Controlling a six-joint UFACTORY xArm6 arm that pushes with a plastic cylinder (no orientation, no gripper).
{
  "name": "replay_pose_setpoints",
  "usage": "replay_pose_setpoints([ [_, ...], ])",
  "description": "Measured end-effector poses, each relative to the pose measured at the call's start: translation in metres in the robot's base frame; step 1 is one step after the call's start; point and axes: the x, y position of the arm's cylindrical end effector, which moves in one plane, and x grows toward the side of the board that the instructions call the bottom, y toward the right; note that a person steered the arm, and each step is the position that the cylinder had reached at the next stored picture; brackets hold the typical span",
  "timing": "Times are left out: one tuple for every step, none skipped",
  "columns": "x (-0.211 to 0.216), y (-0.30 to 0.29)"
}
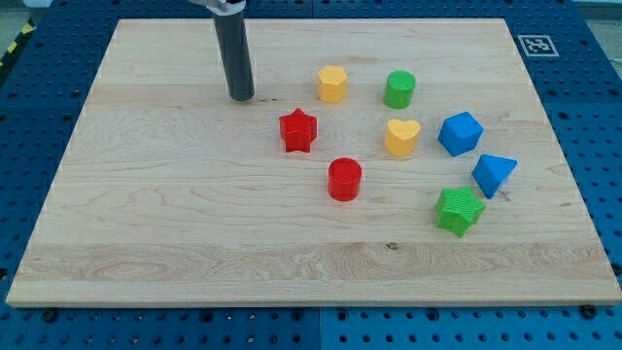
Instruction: Move the green circle above the yellow heart
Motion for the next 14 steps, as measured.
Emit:
replay_pose_setpoints([
  [0.000, 0.000],
  [0.000, 0.002],
  [0.001, 0.004],
  [0.001, 0.004],
  [0.001, 0.004],
  [0.005, 0.030],
  [0.009, 0.089],
  [0.016, 0.113],
  [0.029, 0.135],
  [0.032, 0.190],
  [0.032, 0.253],
  [0.029, 0.302],
  [-0.005, 0.309],
  [-0.031, 0.284],
])
